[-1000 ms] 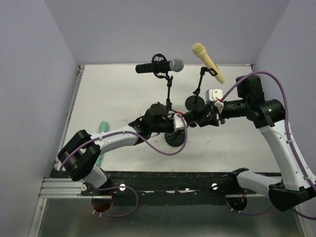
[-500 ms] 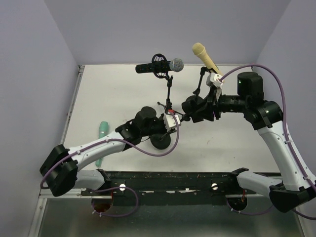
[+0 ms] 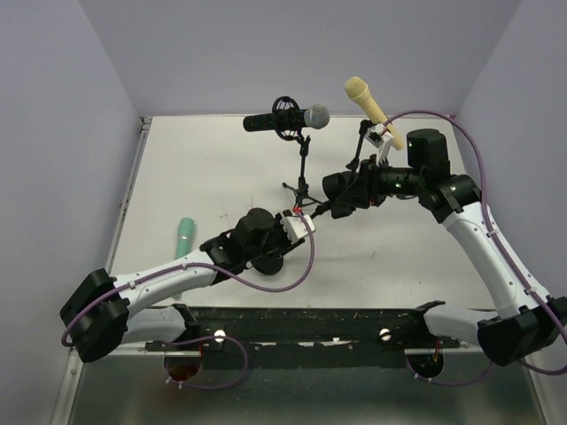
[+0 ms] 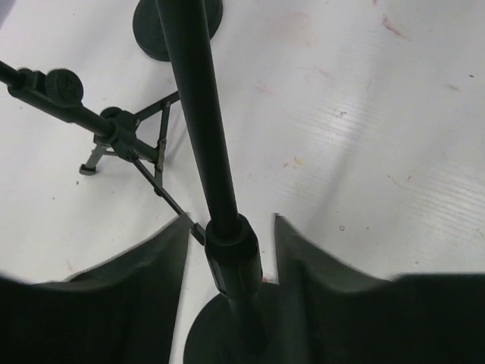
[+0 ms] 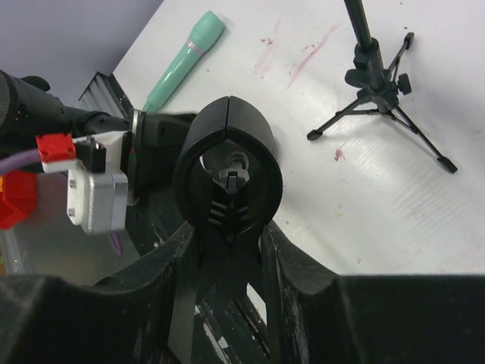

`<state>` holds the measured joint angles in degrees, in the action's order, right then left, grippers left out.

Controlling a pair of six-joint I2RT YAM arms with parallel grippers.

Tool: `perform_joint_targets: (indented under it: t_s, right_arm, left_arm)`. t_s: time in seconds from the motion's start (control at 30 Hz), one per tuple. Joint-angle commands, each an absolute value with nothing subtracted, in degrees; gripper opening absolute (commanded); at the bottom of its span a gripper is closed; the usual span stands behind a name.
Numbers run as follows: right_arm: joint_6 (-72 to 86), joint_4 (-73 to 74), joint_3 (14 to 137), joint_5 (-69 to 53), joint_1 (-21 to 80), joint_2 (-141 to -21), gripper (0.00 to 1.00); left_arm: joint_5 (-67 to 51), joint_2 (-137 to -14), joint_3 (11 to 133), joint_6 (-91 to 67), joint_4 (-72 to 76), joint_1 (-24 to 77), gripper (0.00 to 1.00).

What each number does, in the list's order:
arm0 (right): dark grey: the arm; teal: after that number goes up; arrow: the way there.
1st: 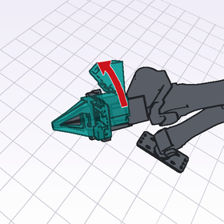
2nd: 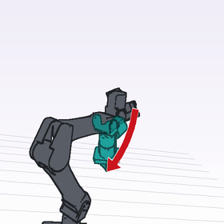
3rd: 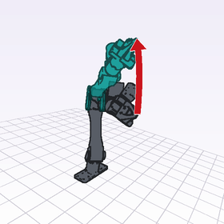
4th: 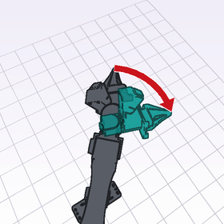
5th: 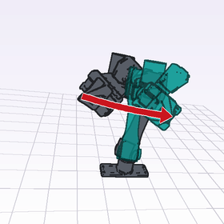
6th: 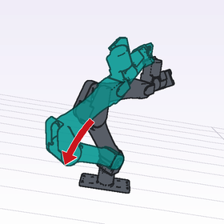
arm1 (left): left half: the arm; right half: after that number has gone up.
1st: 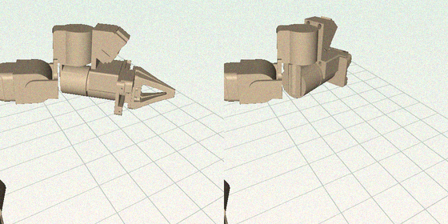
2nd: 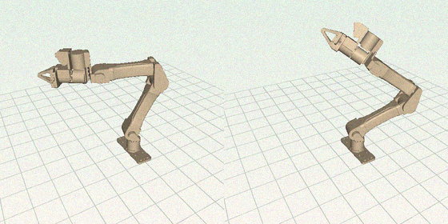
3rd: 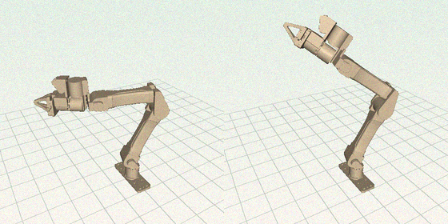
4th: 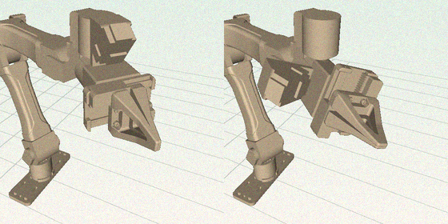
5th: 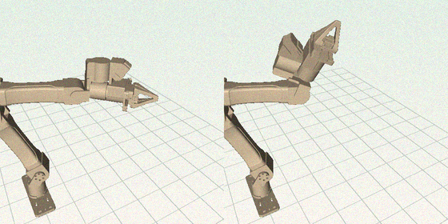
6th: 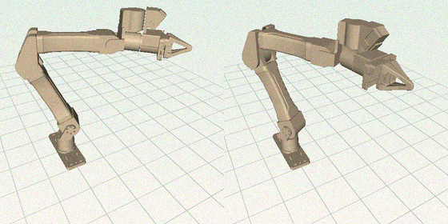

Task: Remove the microphone from the stand

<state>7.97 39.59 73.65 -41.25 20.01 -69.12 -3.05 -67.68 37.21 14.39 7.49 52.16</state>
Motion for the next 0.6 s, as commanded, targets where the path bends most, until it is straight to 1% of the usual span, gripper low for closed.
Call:
perform_joint_targets:
  t_s: [0.0,0.1,0.2,0.33,0.43,0.57]
  right_arm:
    - [8.0,32.9,71.6,-45.2,20.2,-67.4,0.01]
    - [7.3,29.4,69.4,-47.2,20.2,-66.0,0.01]
    - [3.7,25.9,67.6,-50.4,20.2,-64.6,0.01]
    - [-5.4,26.5,67.6,-53.5,20.2,-63.5,0.01]
    - [-13.0,28.7,68.1,-55.0,20.3,-63.3,0.01]
    - [-17.3,31.6,69.1,-55.5,20.8,-63.9,0.01]
  left_arm:
    - [-6.2,-65.5,38.8,17.8,-1.1,52.1,0.67]
    - [-14.6,-62.6,41.2,15.2,-6.7,51.2,0.74]
    - [-24.0,-59.7,42.3,13.0,-10.4,49.6,0.76]
    - [-36.3,-59.0,42.8,11.0,-14.6,45.5,0.74]
    - [-40.9,-59.4,41.8,11.6,-14.8,42.3,0.72]
    - [-45.3,-62.5,42.2,14.2,-14.2,39.2,0.70]
